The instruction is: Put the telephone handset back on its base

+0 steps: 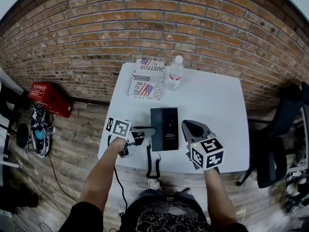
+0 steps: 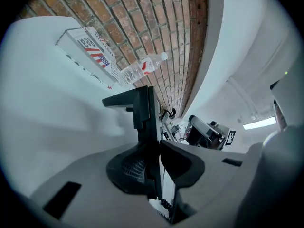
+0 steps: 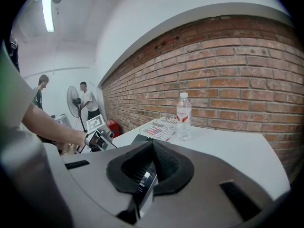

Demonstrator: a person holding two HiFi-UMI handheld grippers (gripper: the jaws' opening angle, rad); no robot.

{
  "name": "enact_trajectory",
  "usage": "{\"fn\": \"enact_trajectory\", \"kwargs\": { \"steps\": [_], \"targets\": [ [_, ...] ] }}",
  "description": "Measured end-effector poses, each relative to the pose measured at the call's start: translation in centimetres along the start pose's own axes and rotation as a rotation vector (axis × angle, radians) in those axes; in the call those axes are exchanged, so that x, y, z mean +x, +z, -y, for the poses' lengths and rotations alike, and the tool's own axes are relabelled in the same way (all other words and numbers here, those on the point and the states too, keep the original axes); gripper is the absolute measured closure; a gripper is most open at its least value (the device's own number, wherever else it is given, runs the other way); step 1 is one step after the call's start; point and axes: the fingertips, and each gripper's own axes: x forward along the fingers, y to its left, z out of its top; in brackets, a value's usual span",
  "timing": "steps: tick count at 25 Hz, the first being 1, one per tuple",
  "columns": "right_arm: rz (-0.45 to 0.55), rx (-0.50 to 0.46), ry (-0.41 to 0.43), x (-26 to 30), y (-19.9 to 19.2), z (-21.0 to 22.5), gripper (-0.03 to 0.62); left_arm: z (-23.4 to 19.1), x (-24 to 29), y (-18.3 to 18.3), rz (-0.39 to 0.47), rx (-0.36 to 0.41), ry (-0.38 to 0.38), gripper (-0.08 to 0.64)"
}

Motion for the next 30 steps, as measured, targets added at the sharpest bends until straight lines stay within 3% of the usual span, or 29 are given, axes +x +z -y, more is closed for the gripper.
{"fn": "enact_trajectory", "kwargs": {
  "steps": [13, 21, 30],
  "targets": [
    [0.002, 0.001, 0.007, 0.2, -0.2, -0.3, 0.591, -0.4, -0.2, 0.0, 0.008, 0.018, 0.057, 0.453],
    [0.007, 0.002, 0.015, -0.4, -0.2, -0.2, 0.591, -0.7, -0.6, 0.4, 0.038, 0.046, 0.138, 0.437],
    [0.023, -0.007, 0.058, -1.3, 0.3, -0.4, 0.591, -0.3, -2.2, 1.3, 0.129, 0.083, 0.273, 0.437]
  ]
}}
